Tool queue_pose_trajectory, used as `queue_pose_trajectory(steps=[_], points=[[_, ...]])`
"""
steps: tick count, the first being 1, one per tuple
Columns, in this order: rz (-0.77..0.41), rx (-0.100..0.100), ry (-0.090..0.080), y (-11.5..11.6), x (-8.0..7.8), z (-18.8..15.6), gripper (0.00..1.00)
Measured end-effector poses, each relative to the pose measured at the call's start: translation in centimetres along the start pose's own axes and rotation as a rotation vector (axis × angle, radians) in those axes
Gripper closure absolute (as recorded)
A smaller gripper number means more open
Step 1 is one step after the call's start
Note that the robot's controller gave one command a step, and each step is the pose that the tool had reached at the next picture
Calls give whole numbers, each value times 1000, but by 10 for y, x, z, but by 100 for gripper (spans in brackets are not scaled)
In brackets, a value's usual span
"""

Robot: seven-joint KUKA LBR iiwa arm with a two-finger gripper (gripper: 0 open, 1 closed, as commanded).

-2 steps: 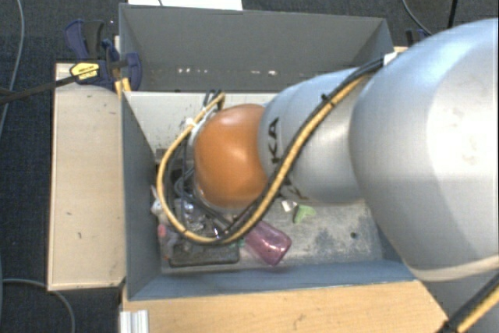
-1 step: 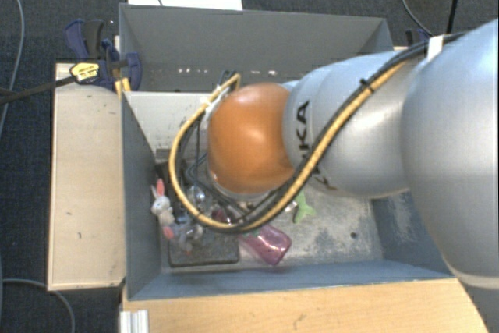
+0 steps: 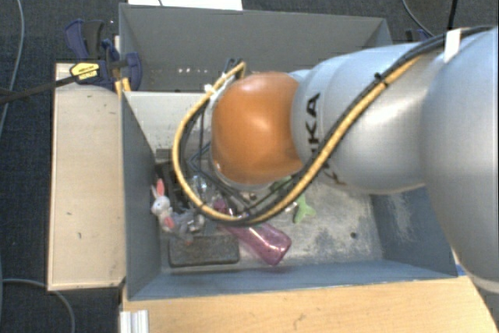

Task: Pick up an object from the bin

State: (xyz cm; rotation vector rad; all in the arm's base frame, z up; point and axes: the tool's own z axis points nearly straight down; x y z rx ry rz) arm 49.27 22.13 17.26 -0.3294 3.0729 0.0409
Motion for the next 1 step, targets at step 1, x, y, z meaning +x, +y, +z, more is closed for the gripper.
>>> queue_pose_trajectory(steps=[1], points=[[26,2,15,0,3,-3,100]])
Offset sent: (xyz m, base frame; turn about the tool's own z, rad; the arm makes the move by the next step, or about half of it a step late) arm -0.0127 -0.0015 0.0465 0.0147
